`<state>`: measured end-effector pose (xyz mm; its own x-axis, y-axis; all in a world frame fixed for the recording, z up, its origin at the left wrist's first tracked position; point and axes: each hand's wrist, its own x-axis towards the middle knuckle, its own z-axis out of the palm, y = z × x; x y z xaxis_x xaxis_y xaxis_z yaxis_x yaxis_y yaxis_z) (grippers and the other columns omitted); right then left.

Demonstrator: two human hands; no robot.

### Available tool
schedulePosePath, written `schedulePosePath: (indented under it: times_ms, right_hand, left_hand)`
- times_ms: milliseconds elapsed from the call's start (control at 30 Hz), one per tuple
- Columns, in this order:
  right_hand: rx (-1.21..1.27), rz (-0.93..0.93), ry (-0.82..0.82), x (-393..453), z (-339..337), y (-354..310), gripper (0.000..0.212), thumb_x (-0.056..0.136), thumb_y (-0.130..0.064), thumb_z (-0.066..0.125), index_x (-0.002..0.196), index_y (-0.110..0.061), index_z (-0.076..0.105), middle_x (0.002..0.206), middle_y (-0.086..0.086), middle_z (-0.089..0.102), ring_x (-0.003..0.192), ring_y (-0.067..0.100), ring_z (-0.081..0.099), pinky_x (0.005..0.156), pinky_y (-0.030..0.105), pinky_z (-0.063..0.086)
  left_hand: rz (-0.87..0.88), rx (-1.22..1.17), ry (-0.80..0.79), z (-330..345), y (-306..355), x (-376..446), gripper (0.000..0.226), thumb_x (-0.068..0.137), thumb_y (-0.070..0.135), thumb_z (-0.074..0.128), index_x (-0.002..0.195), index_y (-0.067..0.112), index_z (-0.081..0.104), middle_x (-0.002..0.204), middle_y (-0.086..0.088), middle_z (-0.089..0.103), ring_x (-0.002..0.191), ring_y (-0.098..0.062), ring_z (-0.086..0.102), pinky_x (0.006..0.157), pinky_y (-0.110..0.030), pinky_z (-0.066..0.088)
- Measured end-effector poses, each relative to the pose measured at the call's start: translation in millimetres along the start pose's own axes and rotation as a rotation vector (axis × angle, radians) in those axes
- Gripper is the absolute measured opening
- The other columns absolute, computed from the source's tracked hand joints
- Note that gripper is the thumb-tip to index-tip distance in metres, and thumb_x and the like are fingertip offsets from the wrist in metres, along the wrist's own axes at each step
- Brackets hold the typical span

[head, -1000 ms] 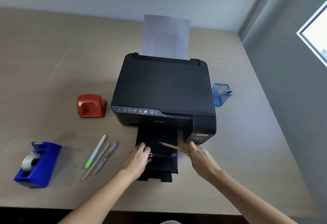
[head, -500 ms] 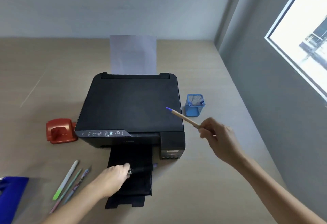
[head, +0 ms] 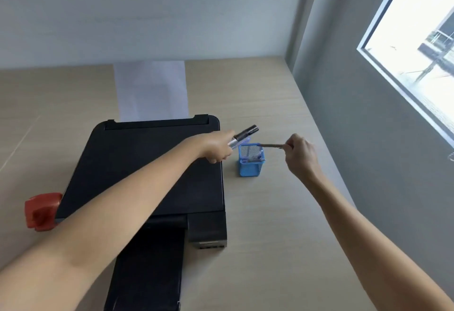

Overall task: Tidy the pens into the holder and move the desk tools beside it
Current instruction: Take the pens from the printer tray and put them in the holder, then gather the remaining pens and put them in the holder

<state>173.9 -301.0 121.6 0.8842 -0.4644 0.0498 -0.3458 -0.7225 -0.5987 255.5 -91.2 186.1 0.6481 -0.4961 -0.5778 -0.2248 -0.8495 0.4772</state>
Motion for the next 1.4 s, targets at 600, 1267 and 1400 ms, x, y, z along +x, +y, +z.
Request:
schedulePosePath:
  times_ms: [600, 1267, 1400]
  right_hand:
    - [-0.194, -0.13, -0.229, 43.5, 31.3, -11.0, 0.024, 0.093, -0.01, 0.053, 0.114, 0.0, 0.058, 0.103, 0.027, 0.064, 0.091, 0.044, 0.061, 0.076, 0.044, 0.054]
    - [0.172, -0.945, -0.619, -214.6, 145.9, -272.6, 0.006, 0.091, -0.012, 0.054, 0.091, -0.012, 0.06, 0.08, -0.001, 0.063, 0.066, 0.013, 0.055, 0.064, 0.029, 0.05]
    - [-0.081, -0.844, -0.878, -257.9, 216.0, -276.8, 0.011, 0.089, -0.009, 0.048, 0.085, -0.013, 0.058, 0.086, 0.008, 0.065, 0.073, 0.027, 0.06, 0.067, 0.043, 0.055]
  left_hand:
    - [-0.33, -0.105, -0.17, 12.3, 29.8, 103.9, 0.051, 0.097, 0.025, 0.053, 0.136, -0.004, 0.038, 0.117, -0.026, 0.065, 0.048, -0.019, 0.066, 0.042, -0.027, 0.057]
    - [-0.48, -0.419, 0.435, 98.9, -378.5, -250.6, 0.016, 0.093, 0.009, 0.054, 0.081, 0.002, 0.063, 0.066, -0.005, 0.062, 0.06, -0.018, 0.059, 0.05, -0.021, 0.047]
    - [-0.611, -0.26, 0.352, 153.2, -435.5, -243.9, 0.019, 0.088, 0.023, 0.055, 0.082, 0.009, 0.065, 0.089, -0.01, 0.073, 0.085, -0.028, 0.067, 0.077, -0.039, 0.055]
